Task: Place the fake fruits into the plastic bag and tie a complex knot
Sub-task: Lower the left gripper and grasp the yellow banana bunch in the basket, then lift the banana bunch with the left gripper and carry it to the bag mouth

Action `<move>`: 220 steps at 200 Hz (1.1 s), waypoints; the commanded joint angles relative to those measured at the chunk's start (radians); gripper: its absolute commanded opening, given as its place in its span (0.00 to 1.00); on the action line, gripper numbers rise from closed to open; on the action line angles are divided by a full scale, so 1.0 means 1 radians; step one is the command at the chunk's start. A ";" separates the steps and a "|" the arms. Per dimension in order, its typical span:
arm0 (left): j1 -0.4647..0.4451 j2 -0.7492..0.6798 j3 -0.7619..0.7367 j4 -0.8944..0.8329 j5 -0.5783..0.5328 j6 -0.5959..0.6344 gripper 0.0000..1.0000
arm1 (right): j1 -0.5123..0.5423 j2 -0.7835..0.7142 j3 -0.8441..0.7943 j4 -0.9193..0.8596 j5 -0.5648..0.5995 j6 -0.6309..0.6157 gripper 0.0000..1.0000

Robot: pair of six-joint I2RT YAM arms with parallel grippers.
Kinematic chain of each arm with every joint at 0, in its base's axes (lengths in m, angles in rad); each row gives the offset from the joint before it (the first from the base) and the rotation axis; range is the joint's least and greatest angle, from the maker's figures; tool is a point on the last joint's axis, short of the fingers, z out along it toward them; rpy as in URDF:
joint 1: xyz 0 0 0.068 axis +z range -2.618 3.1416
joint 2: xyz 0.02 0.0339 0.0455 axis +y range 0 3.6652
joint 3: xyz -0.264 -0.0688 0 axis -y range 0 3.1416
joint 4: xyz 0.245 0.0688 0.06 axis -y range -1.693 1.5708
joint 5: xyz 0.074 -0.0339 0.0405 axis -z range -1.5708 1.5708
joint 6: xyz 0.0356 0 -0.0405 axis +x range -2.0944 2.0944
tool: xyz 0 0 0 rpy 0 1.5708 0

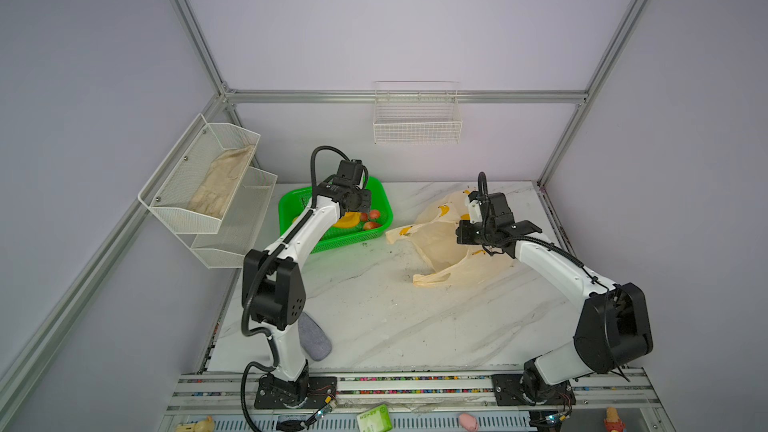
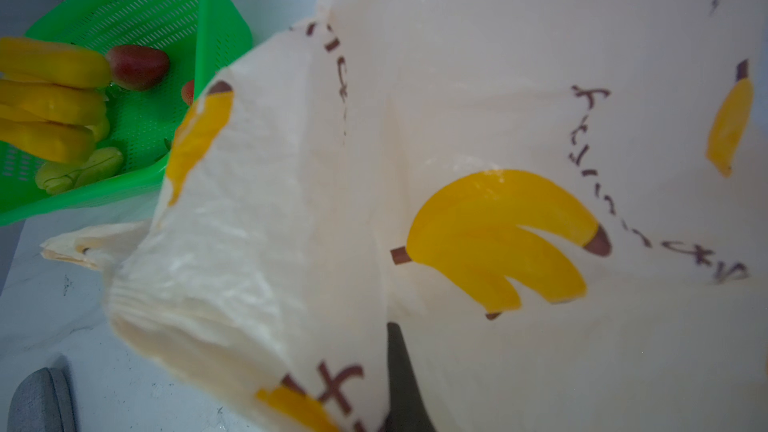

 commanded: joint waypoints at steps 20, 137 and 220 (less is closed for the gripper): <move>-0.056 -0.391 -0.215 0.021 0.178 -0.009 0.00 | -0.009 0.032 0.083 0.000 0.005 0.018 0.00; -0.220 -0.713 -0.737 0.085 0.770 -0.120 0.00 | -0.040 0.096 0.192 -0.126 -0.130 -0.149 0.00; -0.193 -0.457 -0.607 0.528 1.002 -0.279 0.00 | -0.038 0.011 0.066 -0.079 -0.250 -0.199 0.00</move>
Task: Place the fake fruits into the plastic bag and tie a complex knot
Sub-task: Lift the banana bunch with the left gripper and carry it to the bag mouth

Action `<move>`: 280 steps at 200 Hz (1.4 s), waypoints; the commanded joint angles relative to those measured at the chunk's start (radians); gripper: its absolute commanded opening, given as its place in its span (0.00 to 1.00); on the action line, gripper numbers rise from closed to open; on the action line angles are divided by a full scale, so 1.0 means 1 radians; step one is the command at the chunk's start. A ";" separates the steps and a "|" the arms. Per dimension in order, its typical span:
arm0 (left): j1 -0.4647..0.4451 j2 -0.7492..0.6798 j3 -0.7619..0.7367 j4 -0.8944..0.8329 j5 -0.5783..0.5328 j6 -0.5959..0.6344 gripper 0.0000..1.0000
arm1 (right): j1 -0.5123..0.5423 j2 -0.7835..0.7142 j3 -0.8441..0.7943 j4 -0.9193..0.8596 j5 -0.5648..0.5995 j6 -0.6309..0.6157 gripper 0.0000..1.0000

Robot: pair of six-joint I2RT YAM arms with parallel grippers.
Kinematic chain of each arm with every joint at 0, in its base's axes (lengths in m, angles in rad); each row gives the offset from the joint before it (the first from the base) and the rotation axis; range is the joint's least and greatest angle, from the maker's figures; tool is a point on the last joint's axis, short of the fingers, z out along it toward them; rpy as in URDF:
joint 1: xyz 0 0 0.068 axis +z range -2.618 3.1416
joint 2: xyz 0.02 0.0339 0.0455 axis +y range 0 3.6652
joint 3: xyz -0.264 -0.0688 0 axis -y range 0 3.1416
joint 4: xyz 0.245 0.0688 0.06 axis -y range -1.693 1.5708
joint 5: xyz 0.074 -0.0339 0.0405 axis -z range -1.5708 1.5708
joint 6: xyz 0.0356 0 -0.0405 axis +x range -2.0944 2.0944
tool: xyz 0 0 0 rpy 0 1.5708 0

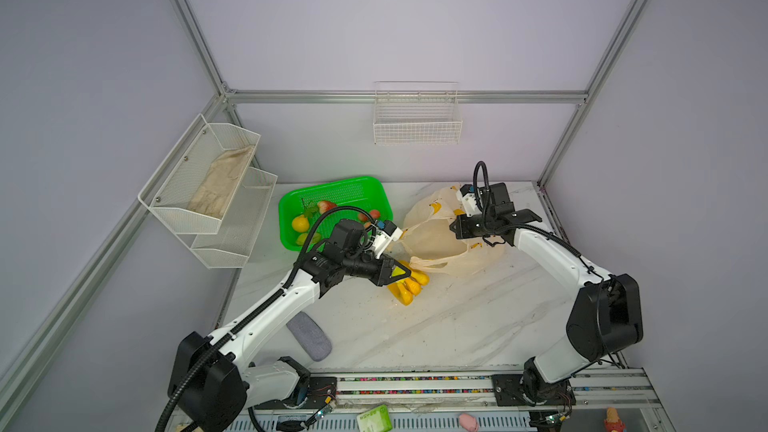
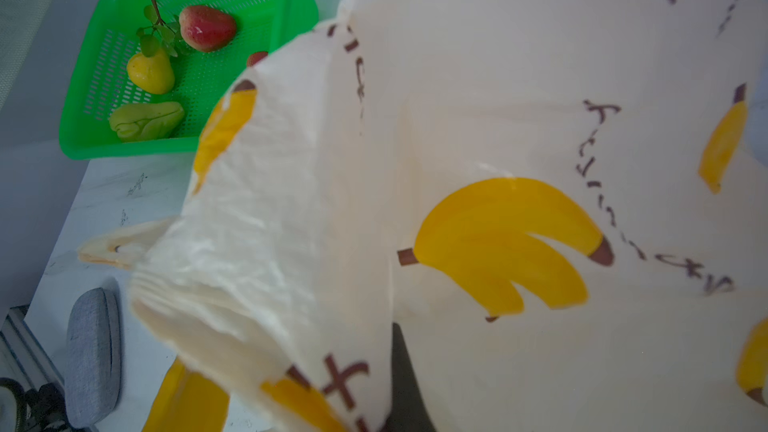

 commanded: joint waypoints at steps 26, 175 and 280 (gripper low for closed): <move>0.031 0.084 0.097 0.420 0.167 -0.232 0.00 | -0.005 -0.094 -0.085 0.042 -0.072 -0.035 0.00; 0.240 0.023 -0.061 0.567 0.229 -0.459 0.00 | -0.006 -0.067 -0.048 0.050 -0.016 0.003 0.00; 0.360 -0.003 -0.229 0.820 0.190 -0.727 0.00 | -0.007 -0.040 -0.027 0.046 -0.014 0.007 0.00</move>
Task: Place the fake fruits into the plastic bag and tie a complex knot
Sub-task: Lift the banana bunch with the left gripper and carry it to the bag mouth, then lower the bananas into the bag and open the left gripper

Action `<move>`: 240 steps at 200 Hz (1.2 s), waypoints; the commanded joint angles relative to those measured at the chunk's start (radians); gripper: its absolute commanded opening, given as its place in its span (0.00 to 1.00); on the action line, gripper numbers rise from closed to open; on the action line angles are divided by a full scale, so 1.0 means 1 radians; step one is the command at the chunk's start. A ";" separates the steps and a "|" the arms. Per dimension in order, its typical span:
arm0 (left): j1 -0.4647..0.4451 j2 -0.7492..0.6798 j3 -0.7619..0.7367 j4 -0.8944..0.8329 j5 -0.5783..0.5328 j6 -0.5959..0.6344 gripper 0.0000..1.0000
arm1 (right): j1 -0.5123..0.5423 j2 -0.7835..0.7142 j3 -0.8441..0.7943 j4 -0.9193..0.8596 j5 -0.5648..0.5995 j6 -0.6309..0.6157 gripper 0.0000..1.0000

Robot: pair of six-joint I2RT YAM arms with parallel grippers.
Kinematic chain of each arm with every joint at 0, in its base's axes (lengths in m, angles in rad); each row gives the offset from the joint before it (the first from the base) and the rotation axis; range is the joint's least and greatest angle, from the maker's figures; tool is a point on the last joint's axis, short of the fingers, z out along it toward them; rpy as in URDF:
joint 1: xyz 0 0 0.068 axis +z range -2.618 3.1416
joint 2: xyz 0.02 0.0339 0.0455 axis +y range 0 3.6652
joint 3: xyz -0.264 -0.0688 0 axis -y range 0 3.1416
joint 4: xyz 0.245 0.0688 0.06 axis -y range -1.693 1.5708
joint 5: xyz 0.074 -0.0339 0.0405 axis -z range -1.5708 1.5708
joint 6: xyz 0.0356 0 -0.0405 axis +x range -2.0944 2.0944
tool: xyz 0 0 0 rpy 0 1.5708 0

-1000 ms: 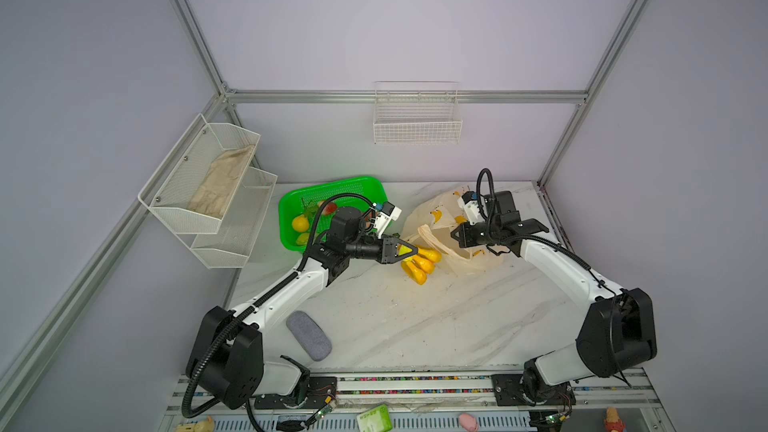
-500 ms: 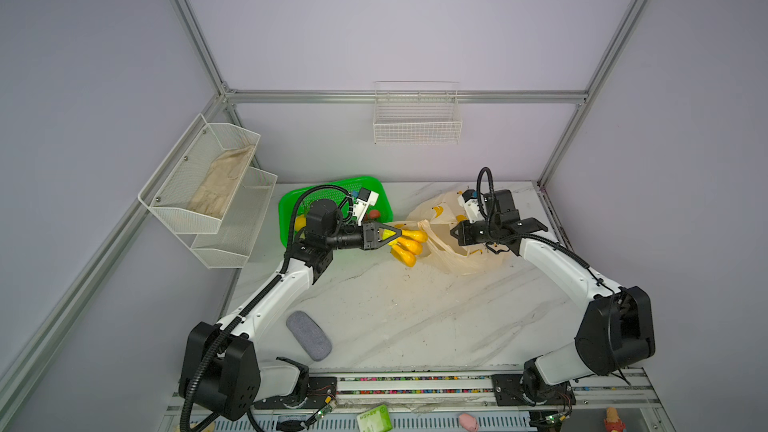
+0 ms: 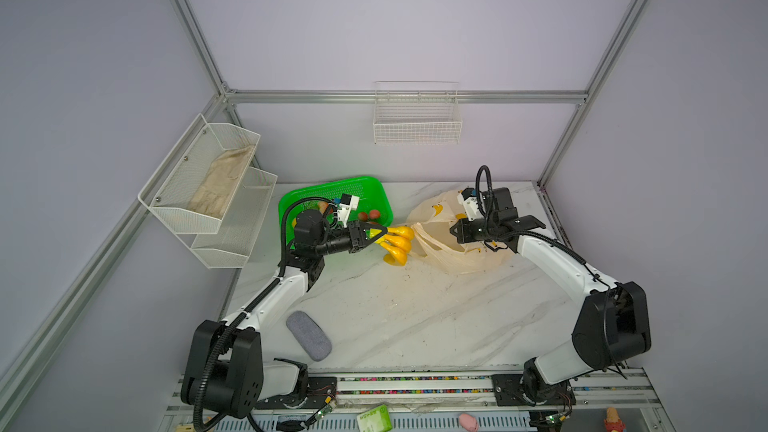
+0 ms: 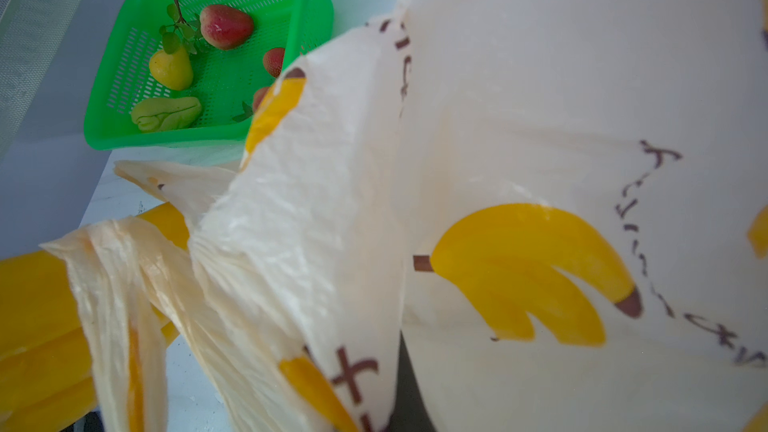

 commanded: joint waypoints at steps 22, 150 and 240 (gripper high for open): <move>0.050 -0.039 -0.076 0.081 -0.014 -0.063 0.00 | -0.007 0.017 0.038 0.001 0.009 0.000 0.00; -0.074 0.093 0.067 0.032 0.043 0.017 0.00 | -0.007 0.059 0.050 -0.004 -0.090 -0.033 0.00; -0.250 0.294 0.363 -0.164 -0.008 0.178 0.00 | 0.006 0.036 0.013 0.073 -0.130 0.173 0.00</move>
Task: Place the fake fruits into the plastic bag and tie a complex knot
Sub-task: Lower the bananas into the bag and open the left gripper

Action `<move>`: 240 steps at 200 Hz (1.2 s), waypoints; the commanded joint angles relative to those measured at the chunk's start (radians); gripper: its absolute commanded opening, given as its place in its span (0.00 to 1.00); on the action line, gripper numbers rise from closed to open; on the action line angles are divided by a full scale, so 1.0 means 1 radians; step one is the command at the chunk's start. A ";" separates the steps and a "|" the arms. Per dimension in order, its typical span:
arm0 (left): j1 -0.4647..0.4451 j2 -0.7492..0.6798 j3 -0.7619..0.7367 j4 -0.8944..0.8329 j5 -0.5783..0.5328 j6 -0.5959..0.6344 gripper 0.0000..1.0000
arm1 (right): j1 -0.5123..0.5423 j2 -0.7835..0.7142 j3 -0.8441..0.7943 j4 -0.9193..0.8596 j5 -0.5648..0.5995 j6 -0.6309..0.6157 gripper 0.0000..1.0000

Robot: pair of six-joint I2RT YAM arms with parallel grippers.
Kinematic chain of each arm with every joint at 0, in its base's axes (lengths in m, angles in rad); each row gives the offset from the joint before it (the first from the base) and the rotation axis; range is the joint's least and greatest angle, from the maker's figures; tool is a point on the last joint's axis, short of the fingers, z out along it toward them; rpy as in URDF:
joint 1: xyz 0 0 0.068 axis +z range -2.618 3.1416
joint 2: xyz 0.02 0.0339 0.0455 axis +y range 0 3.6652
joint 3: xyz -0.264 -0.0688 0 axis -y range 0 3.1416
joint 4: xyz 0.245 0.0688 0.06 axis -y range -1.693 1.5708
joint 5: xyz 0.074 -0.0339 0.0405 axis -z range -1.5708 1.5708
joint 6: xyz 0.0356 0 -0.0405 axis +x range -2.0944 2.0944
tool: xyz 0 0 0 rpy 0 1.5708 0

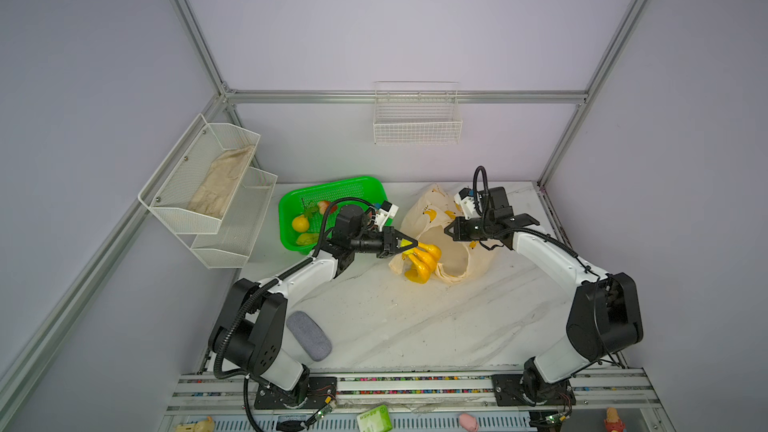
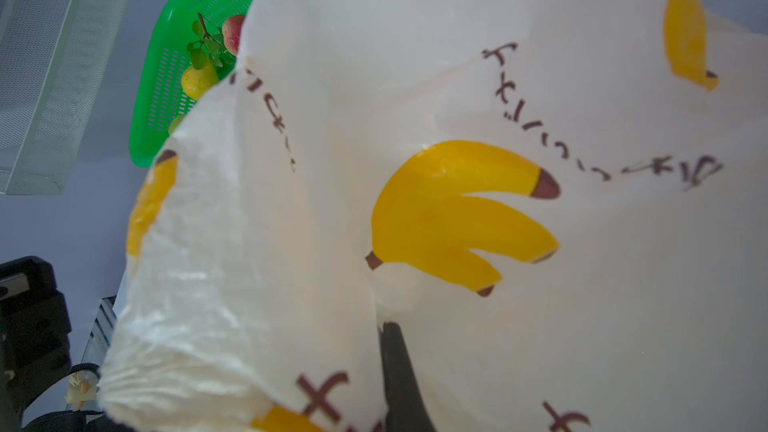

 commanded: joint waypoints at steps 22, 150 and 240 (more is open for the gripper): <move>-0.035 0.081 0.231 0.008 -0.006 0.044 0.00 | 0.009 -0.027 -0.014 0.034 -0.060 0.052 0.00; -0.100 0.140 0.244 -0.199 -0.388 0.766 0.00 | 0.008 -0.081 -0.075 0.120 -0.201 0.259 0.00; -0.186 0.319 0.295 -0.035 -0.538 0.831 0.11 | 0.008 -0.116 -0.212 0.472 -0.237 0.584 0.00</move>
